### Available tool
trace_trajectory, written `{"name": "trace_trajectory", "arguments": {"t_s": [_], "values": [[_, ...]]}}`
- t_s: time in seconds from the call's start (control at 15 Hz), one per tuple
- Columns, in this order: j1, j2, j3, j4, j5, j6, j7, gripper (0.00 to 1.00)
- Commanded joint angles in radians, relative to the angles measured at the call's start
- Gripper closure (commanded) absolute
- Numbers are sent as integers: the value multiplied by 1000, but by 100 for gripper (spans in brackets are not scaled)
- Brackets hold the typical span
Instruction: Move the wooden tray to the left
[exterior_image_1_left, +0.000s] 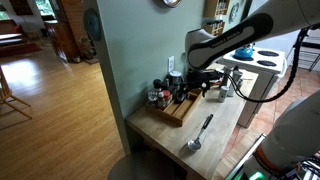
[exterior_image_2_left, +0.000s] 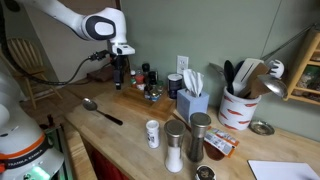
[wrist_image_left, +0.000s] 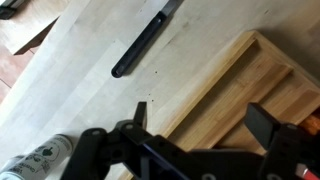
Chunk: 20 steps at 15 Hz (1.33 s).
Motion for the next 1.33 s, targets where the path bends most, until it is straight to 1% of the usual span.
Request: {"name": "trace_trajectory", "arguments": {"t_s": [0.0, 0.27, 0.33, 0.47, 0.67, 0.73, 0.87, 1.13, 1.27], "values": [[-1, 0, 0, 3, 0, -1, -1, 0], [0, 2, 0, 10, 0, -1, -1, 0], [-6, 13, 16, 11, -19, 17, 47, 0], [-1, 31, 18, -6, 13, 61, 91, 0], [-15, 45, 26, -58, -10, 157, 216, 0], [-19, 49, 22, -72, -13, 181, 256, 0], [-34, 46, 7, -119, -18, 268, 326, 0], [-71, 55, -22, -200, -5, 407, 408, 0], [-89, 63, -26, -229, -24, 459, 436, 0]]}}
